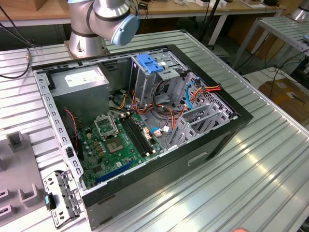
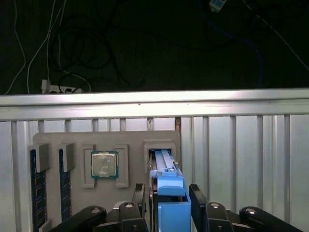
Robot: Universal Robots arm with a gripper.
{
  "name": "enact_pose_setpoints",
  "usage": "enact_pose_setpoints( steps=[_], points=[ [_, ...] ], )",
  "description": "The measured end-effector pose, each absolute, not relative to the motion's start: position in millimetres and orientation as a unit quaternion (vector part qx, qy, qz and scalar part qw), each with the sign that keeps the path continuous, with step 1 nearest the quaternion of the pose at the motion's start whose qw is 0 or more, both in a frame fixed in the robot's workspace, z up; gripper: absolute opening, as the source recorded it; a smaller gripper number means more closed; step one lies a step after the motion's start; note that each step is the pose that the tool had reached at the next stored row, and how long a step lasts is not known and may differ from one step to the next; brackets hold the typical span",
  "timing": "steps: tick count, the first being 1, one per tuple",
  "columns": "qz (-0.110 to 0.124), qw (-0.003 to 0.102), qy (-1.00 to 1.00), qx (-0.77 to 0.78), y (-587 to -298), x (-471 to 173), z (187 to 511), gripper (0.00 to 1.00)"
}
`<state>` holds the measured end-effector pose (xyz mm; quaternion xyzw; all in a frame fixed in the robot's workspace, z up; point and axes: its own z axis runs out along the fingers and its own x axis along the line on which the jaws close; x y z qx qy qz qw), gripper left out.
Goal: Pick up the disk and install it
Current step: 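Pick up the disk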
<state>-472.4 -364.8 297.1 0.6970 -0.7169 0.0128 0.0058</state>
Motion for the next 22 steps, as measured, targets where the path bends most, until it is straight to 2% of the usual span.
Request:
enact_pose_setpoints(
  steps=[22],
  points=[
    [0.01, 0.009, -0.717, 0.697, -364.8, -468.8, 297.7, 0.47]
  ],
)
